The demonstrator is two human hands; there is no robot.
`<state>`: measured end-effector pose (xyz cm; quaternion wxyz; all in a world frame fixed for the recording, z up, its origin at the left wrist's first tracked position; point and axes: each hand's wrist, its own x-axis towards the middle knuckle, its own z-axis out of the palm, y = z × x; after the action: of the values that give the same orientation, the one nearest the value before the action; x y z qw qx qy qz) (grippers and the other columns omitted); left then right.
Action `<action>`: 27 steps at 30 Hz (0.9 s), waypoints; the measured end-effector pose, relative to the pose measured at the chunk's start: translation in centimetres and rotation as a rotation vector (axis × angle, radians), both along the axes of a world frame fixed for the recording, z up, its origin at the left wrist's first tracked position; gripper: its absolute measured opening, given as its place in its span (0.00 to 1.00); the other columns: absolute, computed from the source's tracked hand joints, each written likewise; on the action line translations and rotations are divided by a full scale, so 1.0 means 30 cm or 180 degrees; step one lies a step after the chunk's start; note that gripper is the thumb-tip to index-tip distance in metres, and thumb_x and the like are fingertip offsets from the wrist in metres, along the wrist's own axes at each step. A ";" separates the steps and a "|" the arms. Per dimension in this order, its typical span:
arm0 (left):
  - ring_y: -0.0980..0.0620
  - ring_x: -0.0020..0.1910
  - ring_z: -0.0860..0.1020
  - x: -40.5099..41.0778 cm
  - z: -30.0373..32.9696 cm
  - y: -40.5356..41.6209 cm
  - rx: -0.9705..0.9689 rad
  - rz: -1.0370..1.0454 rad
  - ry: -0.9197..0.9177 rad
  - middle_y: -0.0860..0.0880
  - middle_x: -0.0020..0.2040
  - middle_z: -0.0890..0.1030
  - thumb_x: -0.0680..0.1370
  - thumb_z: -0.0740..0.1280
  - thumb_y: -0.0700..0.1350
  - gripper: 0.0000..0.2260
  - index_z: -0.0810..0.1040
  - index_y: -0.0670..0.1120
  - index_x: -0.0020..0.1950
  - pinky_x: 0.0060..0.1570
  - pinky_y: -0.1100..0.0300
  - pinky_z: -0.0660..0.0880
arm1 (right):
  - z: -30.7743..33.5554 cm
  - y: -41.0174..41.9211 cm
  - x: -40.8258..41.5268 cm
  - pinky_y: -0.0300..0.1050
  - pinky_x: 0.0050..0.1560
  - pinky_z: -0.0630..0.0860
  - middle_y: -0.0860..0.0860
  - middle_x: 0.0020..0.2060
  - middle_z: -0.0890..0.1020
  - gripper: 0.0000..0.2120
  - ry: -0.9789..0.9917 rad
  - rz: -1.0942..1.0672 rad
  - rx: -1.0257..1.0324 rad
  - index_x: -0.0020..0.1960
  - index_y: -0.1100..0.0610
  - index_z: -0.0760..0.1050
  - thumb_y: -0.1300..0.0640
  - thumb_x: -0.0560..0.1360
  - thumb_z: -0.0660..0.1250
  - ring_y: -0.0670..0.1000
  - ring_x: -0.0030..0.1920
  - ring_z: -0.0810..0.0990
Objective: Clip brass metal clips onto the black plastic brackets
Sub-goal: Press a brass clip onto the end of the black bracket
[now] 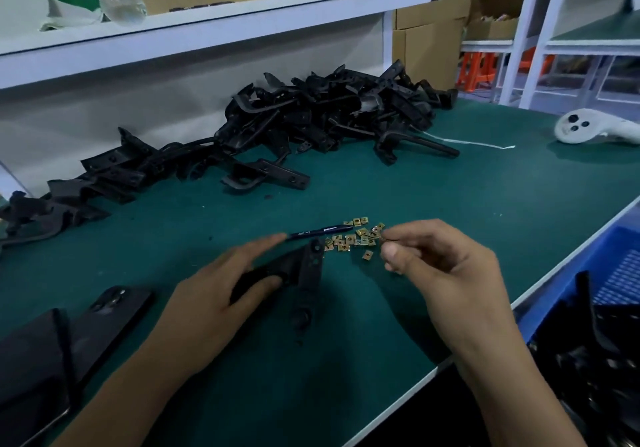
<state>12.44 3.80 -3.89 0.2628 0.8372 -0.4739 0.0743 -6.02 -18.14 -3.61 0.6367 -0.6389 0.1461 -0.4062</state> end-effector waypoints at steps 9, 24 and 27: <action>0.57 0.43 0.76 -0.041 0.009 -0.024 0.0109 0.0013 -0.0347 0.57 0.47 0.72 0.78 0.55 0.70 0.26 0.58 0.75 0.77 0.44 0.53 0.79 | 0.011 0.080 0.040 0.41 0.40 0.82 0.61 0.39 0.86 0.06 -0.0073 0.0655 0.1017 0.49 0.62 0.83 0.69 0.73 0.74 0.55 0.40 0.87; 0.54 0.38 0.74 -0.067 0.012 -0.040 0.0228 0.0026 -0.0342 0.55 0.44 0.68 0.81 0.57 0.68 0.24 0.58 0.74 0.77 0.39 0.52 0.78 | 0.016 0.082 0.042 0.39 0.37 0.81 0.60 0.35 0.86 0.10 0.0057 0.0480 0.0969 0.47 0.64 0.79 0.66 0.70 0.78 0.51 0.35 0.84; 0.53 0.35 0.73 -0.074 0.017 -0.043 0.0289 0.0136 -0.0559 0.55 0.43 0.67 0.82 0.58 0.66 0.24 0.62 0.70 0.78 0.34 0.51 0.78 | 0.014 0.087 0.043 0.39 0.34 0.80 0.60 0.34 0.85 0.09 0.0071 0.0426 0.0987 0.46 0.64 0.78 0.68 0.70 0.77 0.50 0.32 0.83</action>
<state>10.22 2.52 -3.39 0.1803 0.8484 -0.4801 0.1314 -4.72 -15.53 -3.20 0.7516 -0.5458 0.1712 -0.3284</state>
